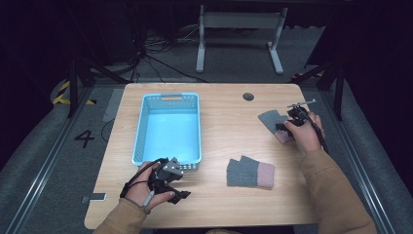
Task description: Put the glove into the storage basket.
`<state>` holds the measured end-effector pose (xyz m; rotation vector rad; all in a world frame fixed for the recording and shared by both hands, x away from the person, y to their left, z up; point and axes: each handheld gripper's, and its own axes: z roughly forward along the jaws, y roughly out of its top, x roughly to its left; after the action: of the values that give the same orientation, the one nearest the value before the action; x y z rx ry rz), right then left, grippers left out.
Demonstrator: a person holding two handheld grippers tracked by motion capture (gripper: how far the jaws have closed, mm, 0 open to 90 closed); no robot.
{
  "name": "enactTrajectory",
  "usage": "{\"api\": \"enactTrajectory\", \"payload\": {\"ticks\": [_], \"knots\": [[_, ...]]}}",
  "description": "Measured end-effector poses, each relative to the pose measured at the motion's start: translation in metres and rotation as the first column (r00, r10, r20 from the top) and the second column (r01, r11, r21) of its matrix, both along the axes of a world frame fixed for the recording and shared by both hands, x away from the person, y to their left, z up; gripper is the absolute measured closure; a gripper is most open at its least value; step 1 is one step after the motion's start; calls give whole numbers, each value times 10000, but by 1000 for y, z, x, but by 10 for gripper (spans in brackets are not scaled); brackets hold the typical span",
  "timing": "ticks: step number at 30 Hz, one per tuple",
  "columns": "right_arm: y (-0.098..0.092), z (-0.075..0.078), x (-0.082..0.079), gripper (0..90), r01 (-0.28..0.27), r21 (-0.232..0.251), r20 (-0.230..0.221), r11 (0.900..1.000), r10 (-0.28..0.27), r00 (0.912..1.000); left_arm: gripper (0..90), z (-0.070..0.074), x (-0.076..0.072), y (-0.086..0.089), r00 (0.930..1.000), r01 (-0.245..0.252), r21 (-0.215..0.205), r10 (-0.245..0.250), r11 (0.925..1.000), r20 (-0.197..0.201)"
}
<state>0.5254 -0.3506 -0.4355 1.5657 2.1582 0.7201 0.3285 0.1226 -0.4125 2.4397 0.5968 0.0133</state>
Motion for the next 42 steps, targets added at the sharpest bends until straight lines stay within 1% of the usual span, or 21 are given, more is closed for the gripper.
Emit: {"api": "enactTrajectory", "payload": {"ticks": [6, 7, 10, 14, 18, 19, 20, 21, 22, 24, 28, 32, 33, 36, 37, 41, 42], "knots": [[1, -2, 2, 448, 102, -29, -85, 9999, -102, 9999, 349, 0, 0, 0, 10000, 16, 31, -16, 10000, 19], [3, -2, 3, 450, 122, -197, -175, 9997, -125, 9998, 349, 0, 0, 0, 10000, 40, 58, -41, 10000, 25], [6, -2, 4, 467, 152, -375, -181, 9992, -159, 9997, 349, 0, -1, -1, 10000, 14, 65, -14, 10000, -7], [7, -3, 3, 496, 307, -265, -239, 9992, -313, 9992, 349, -1, -1, -2, 10000, 54, 87, -54, 9999, 29], [8, -1, 5, 582, 278, -282, -404, 9992, -289, 9988, 349, 0, -2, -3, 10000, 72, 71, -72, 9999, 36], [8, -1, 5, 610, 276, -296, -518, 9992, -291, 9982, 349, 0, -1, -3, 9999, 112, 92, -113, 9999, 63], [8, -1, 5, 610, 276, -296, -518, 9992, -291, 9982, 349, 0, -1, -3, 9999, 112, 92, -113, 9999, 63], [10, 1, 5, 689, 201, -243, -692, 9995, -217, 9974, 349, 0, -2, -3, 9999, 104, 106, -104, 9999, 61], [11, 1, 6, 719, 152, -214, -712, 9997, -167, 9973, 349, 0, -2, -3, 10000, 63, 61, -63, 10000, 61], [12, 2, 6, 760, 73, -201, -774, 9998, -88, 9970, 349, 1, -2, -2, 9999, 90, 115, -91, 9999, 90], [14, 2, 5, 780, -131, -314, -711, 9994, 108, 9974, 349, 1, -2, -1, 9999, 77, 33, -78, 10000, 71], [11, 3, 4, 783, -227, -91, -585, 9997, 221, 9980, 349, 1, -1, 0, 10000, 35, -10, -35, 10000, 57], [8, 6, 3, 785, -209, 19, -439, 9998, 210, 9988, 349, 2, -1, 0, 10000, 28, -2, -28, 10000, 86], [7, 9, 1, 785, -233, 37, -358, 9997, 234, 9991, 349, 2, -1, 0, 9999, 7, -34, -6, 10000, 109], [6, 13, -1, 784, -265, 81, -314, 9996, 268, 9991, 349, 3, -1, 1, 9999, 19, -21, -19, 10000, 126], [5, 23, -6, 784, -386, 29, -155, 9993, 386, 9991, 349, 4, -2, 0, 9999, 4, -45, -3, 10000, 119], [5, 23, -6, 784, -386, 29, -155, 9993, 386, 9991, 349, 4, -2, 0, 9999, 4, -45, -3, 10000, 119]]}}
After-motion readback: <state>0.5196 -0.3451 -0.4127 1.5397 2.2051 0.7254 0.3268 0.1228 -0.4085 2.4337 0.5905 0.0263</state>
